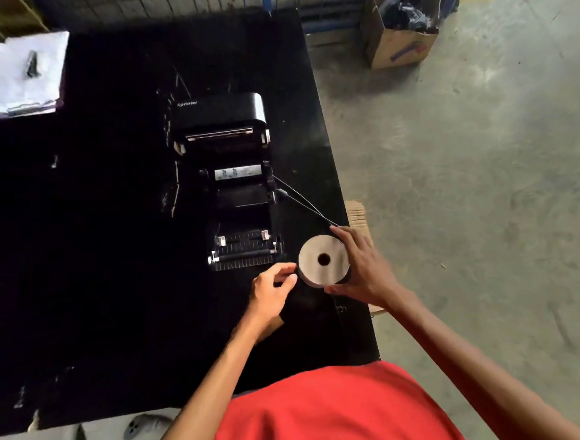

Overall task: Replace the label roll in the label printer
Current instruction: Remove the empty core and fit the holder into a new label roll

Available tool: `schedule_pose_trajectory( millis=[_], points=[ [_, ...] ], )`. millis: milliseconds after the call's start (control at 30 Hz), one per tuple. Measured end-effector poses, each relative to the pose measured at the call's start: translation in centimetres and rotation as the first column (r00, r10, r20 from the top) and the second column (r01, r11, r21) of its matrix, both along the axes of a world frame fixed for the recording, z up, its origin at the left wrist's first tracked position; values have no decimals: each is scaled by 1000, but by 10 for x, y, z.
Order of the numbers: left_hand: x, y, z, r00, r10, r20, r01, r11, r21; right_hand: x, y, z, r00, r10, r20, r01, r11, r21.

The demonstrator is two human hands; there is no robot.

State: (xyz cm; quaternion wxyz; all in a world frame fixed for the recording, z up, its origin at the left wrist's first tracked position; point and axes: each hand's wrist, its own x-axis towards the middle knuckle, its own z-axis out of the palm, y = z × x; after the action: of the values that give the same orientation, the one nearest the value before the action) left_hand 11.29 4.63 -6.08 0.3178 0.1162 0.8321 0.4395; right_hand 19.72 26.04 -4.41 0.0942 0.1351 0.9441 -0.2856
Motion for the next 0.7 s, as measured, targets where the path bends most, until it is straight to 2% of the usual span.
schedule_pose_trajectory(
  millis=[100, 167, 333, 467, 567, 700],
  points=[
    [1, 17, -14, 989, 90, 115, -87, 996, -34, -16, -2, -7, 983, 140, 118, -147, 988, 52],
    [1, 22, -21, 971, 129, 200, -129, 992, -11, -21, -5, -15, 974, 172, 148, -183, 981, 67],
    [-2, 26, -25, 918, 239, 316, -268, 962, 51, -26, -1, -26, 991, 131, 38, -131, 991, -10],
    [5, 27, -22, 934, 234, 269, -254, 966, 43, -21, 6, -27, 994, 96, -46, -100, 992, -72],
    [12, 35, -14, 950, 250, 186, -264, 963, 51, -8, 12, -22, 994, -52, -94, 28, 972, -235],
    [10, 44, 13, 978, 208, 29, -210, 975, 72, 8, 16, 2, 965, -231, -127, 159, 894, -420]
  ],
)
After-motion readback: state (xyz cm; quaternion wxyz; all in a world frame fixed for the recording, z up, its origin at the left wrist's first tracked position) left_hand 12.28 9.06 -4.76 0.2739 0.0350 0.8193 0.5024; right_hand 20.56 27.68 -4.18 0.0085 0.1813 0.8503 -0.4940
